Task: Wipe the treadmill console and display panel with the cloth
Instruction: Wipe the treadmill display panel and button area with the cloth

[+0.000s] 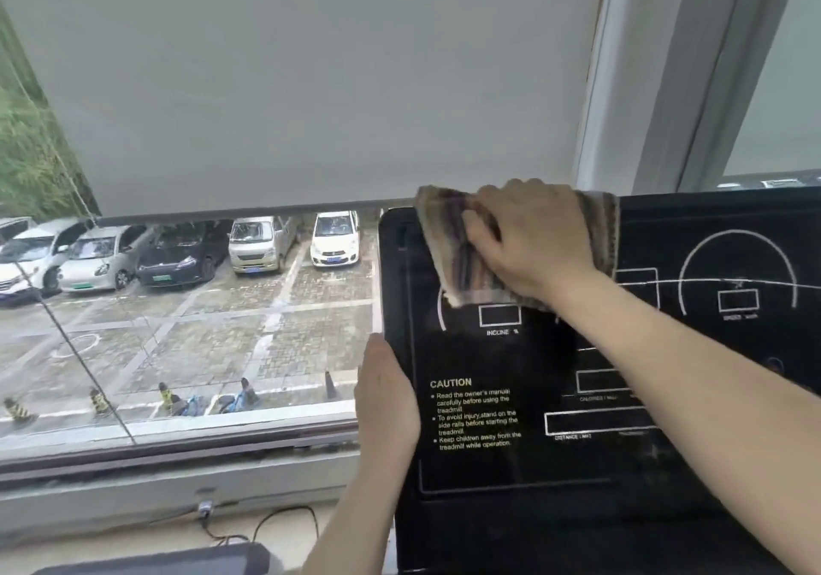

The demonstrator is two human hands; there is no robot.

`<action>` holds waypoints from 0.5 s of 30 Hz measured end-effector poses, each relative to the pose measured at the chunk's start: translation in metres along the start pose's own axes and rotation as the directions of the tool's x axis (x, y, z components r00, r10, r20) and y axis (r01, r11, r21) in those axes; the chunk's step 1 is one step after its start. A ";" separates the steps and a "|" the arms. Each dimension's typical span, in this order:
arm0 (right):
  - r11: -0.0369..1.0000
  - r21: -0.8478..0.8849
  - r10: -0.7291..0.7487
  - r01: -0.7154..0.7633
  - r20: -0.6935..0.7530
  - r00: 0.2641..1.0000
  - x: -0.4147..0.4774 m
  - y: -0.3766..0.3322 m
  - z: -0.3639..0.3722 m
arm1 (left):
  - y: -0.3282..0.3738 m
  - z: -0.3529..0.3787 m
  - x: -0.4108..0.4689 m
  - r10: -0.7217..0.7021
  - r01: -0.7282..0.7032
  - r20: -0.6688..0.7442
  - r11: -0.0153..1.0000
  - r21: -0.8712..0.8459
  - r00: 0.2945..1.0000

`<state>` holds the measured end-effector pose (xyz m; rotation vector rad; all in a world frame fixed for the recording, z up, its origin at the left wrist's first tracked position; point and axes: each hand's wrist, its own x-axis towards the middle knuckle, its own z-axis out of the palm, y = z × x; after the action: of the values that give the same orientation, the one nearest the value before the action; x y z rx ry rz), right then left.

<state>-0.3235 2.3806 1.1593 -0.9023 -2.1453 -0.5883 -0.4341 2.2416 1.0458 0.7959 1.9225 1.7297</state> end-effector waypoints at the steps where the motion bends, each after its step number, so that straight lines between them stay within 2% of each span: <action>1: 0.995 -0.024 0.097 -0.097 0.006 0.995 -0.003 0.016 -0.005 | 0.001 0.001 -0.002 -0.005 0.005 -0.027 1.000 0.008 1.000; 3: 0.973 -0.035 0.227 -0.227 -0.012 0.974 -0.001 0.023 -0.007 | 0.007 0.003 -0.010 0.033 -0.030 -0.041 0.997 0.064 0.999; 6: 0.968 -0.023 0.250 -0.251 -0.044 0.967 0.013 -0.030 0.003 | 0.010 0.002 -0.014 0.091 -0.083 -0.058 0.990 0.116 0.994; 10: 0.998 0.029 0.060 -0.060 0.018 0.998 0.008 -0.106 0.021 | 0.001 0.004 -0.006 0.172 -0.149 -0.154 0.978 0.149 0.973; 13: 0.984 0.078 -0.167 0.162 0.054 0.985 0.000 -0.084 0.020 | -0.002 0.004 -0.005 0.233 -0.210 -0.135 0.963 0.167 0.963; 15: 0.982 0.070 -0.178 0.173 0.062 0.982 -0.007 -0.042 0.014 | -0.005 0.004 -0.003 0.237 -0.215 -0.135 0.964 0.160 0.962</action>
<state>-0.3580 2.3589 1.1399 -0.7116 -2.3076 -0.5784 -0.4299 2.2428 1.0402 0.9959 2.1500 1.8473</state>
